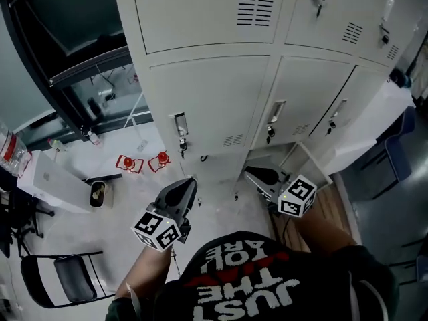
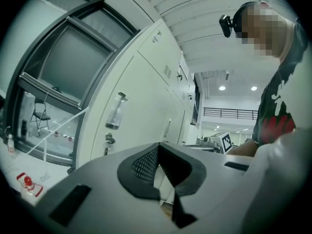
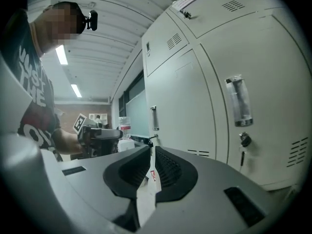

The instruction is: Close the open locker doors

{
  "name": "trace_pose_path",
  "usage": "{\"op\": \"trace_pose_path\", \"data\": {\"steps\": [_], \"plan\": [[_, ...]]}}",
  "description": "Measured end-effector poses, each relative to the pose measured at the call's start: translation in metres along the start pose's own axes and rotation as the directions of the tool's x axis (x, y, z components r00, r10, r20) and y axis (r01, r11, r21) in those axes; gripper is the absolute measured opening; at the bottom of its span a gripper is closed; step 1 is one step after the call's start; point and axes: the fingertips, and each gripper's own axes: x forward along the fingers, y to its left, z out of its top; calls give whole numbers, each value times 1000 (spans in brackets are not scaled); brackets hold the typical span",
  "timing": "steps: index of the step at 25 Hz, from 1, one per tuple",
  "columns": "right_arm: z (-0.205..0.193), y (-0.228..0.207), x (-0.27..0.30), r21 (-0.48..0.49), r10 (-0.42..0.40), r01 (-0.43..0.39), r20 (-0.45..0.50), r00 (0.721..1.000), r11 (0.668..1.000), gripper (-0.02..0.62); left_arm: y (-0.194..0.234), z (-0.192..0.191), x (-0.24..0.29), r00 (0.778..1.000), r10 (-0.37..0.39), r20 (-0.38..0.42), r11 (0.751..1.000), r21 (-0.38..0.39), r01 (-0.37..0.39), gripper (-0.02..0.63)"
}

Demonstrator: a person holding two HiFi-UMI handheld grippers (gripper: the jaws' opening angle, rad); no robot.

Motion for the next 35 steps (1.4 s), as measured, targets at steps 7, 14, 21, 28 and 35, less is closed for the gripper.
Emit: {"op": "trace_pose_path", "data": {"steps": [7,14,21,28,35], "plan": [[-32,-54,-109,14,-24,24,-11,1000,1000,54,-86,-48,77,997,-44,-59,999,8,45,8],[-75,-140,-262,46,13,-12,-25,1000,999,54,-208,-114,195,998,-7,-61,1000,21,9,8],[-114,-200,-342,29,16,-14,-69,997,999,55,-247,-174,232,992,39,-122,999,13,-37,8],[-199,-271,-396,62,83,-73,-177,981,995,59,-272,-244,277,968,55,-243,998,-2,-57,8],[-297,-270,-383,26,237,-245,-368,899,969,146,-277,-312,295,936,49,-347,998,-26,-62,8]]}}
